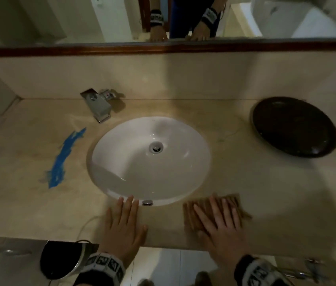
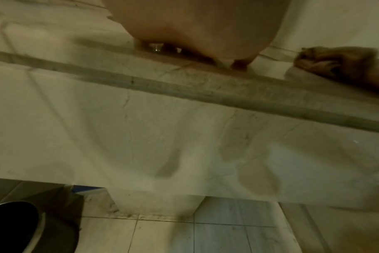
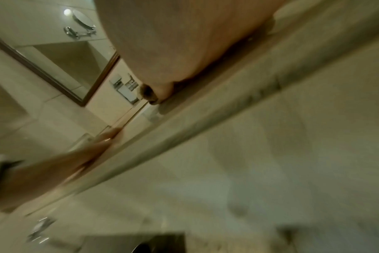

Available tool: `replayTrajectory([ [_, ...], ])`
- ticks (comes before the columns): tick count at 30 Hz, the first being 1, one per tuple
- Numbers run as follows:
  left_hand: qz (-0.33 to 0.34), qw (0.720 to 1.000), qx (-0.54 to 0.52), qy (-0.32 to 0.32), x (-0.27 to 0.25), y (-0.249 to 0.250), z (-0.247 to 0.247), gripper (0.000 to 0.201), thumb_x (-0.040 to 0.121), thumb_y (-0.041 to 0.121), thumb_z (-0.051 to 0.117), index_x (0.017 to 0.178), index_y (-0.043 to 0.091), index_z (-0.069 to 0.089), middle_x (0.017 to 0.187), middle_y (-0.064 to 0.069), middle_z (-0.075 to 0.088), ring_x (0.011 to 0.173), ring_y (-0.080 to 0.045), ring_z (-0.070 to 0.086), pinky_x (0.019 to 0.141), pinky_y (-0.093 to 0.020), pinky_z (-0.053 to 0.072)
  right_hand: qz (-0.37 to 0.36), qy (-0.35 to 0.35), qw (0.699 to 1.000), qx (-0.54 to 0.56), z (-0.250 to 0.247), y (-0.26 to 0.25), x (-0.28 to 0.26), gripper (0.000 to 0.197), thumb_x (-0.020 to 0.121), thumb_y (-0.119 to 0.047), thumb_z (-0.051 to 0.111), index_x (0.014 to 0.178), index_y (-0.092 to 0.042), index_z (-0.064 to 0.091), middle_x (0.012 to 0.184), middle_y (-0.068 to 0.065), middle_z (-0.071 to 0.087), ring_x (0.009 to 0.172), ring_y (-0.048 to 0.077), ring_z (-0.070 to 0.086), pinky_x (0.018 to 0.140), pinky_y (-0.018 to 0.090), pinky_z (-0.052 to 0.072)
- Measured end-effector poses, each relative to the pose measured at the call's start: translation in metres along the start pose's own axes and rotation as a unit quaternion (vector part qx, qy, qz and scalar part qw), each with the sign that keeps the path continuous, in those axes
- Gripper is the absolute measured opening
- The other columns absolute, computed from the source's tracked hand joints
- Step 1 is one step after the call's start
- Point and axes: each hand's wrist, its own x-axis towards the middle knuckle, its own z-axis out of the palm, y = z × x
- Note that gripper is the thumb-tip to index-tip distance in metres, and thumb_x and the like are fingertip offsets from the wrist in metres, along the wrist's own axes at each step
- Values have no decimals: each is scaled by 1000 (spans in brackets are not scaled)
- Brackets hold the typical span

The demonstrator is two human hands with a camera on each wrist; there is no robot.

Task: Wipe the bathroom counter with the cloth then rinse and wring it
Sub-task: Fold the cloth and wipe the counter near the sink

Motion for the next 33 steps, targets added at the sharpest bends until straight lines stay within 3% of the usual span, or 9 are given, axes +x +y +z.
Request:
replayTrajectory([
  [3,8,1000,-1,-4,1,-2,2,66,91,54,32,139,9,40,144,-9,45,136,-32,30,106,-50,19,94,44,994,-20,-34,21,76,67,87,-62,-6,150,-41,4,160,11,8,145,41,9,114,55,0],
  [6,14,999,-9,-31,3,-5,3,71,95,54,21,138,3,44,145,-15,44,136,-35,31,110,-49,10,200,35,979,4,-56,20,121,61,94,-62,12,147,-45,-11,160,6,-12,145,37,-11,116,49,-11],
  [12,205,974,-26,-91,12,22,-11,81,77,52,45,141,1,37,149,-15,35,130,-32,46,103,-51,23,205,18,978,28,-16,-32,37,79,65,-74,-26,135,-39,-35,160,5,-17,145,35,-13,112,46,-15],
  [14,239,965,-41,-100,26,42,-25,85,80,51,45,145,-1,31,154,-14,23,136,-32,38,113,-52,20,223,15,973,54,-12,-35,27,89,61,-76,-31,138,-32,-31,160,5,-14,146,34,-10,114,45,-12],
  [18,306,939,-32,-152,56,75,-50,82,96,49,29,149,10,-20,152,-2,-32,142,-19,-23,114,-45,-13,299,61,951,40,-26,-7,59,75,91,-64,7,148,-24,-22,160,8,-12,146,35,-8,118,48,-5],
  [23,402,902,19,-154,99,92,-47,80,96,52,28,146,19,-26,148,5,-37,134,-16,-33,111,-44,-23,322,68,941,78,-67,39,121,74,93,-64,19,150,-32,-16,160,10,-15,145,37,-12,118,49,-8],
  [27,440,887,45,-131,119,86,-37,79,92,58,19,147,23,-27,154,5,-33,139,-20,-24,110,-49,-20,283,77,954,65,-76,43,157,77,91,-66,28,149,-39,-14,159,11,-18,145,39,-11,114,50,-12],
  [31,458,872,70,-158,128,83,-42,80,90,60,19,145,25,-27,152,8,-37,139,-21,-25,108,-49,-22,247,114,962,34,-79,33,178,90,87,-47,50,150,-36,-13,159,12,-13,144,42,-9,117,52,-7],
  [33,456,875,64,-148,130,83,-41,80,89,61,16,146,26,-27,154,6,-32,145,-26,-10,108,-53,-16,233,121,965,25,-85,26,182,89,88,-36,52,151,-34,-10,160,10,-11,144,42,-8,117,51,-6],
])
